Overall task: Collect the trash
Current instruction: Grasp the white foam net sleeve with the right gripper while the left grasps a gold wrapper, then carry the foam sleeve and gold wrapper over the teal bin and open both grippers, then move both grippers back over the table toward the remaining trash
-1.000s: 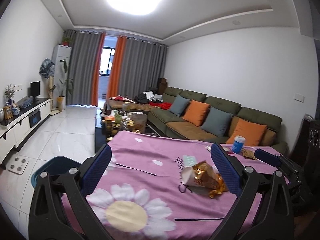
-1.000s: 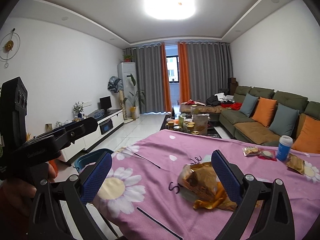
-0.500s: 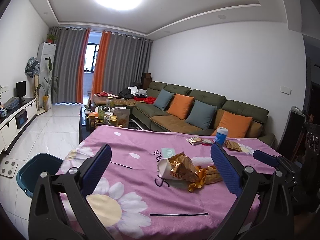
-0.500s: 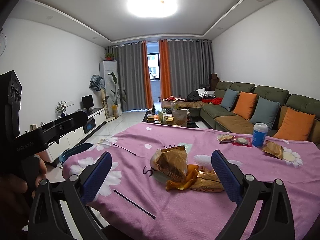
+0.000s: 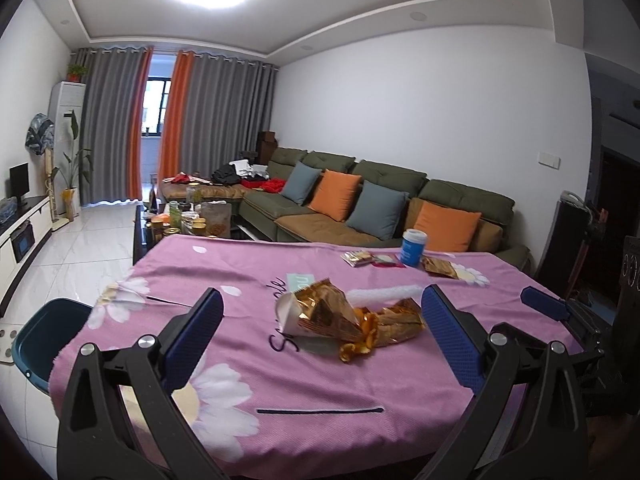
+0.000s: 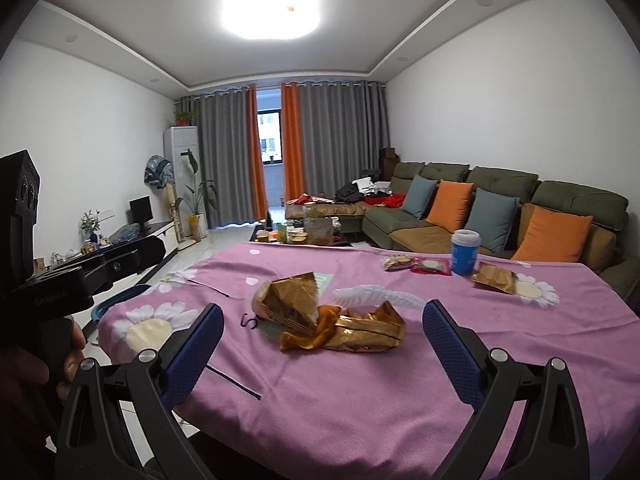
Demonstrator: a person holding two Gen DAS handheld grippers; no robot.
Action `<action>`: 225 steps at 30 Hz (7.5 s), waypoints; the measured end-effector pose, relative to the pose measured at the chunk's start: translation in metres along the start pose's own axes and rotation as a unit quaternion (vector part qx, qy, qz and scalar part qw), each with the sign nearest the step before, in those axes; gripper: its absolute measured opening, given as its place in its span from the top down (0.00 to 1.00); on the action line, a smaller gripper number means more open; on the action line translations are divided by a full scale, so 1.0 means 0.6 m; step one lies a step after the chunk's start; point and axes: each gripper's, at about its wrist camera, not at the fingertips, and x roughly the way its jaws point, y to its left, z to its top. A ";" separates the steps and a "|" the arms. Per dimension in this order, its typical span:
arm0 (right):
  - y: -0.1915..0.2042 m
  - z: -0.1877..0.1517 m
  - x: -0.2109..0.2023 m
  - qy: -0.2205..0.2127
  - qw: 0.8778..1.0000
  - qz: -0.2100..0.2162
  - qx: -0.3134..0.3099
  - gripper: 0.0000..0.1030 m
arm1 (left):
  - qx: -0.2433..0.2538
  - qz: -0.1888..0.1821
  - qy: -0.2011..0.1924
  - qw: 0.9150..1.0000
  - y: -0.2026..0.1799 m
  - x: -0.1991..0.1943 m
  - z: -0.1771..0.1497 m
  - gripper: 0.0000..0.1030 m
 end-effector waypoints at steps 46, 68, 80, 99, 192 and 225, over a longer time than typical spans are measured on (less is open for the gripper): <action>-0.057 0.019 0.262 0.149 0.964 -0.032 -0.217 0.39 | 0.009 -0.062 0.149 0.987 -0.019 0.346 -0.039 0.25; -0.050 0.048 0.254 0.125 0.970 -0.003 -0.208 0.93 | 0.011 -0.089 0.158 0.983 -0.028 0.376 -0.053 0.80; 0.001 0.118 0.206 0.048 0.977 0.003 -0.206 0.94 | -0.011 -0.067 0.064 0.996 0.019 0.268 0.017 0.80; 0.228 0.156 0.200 0.002 0.966 0.161 -0.200 0.94 | -0.049 0.102 -0.030 0.993 0.226 0.032 0.044 0.80; 0.362 0.112 0.276 0.107 0.940 0.323 -0.026 0.14 | -0.129 0.287 -0.058 0.947 0.412 -0.154 -0.006 0.06; 0.034 -0.019 -0.047 -0.035 0.999 0.015 0.011 0.07 | 0.032 0.009 -0.023 0.999 -0.017 -0.040 -0.016 0.06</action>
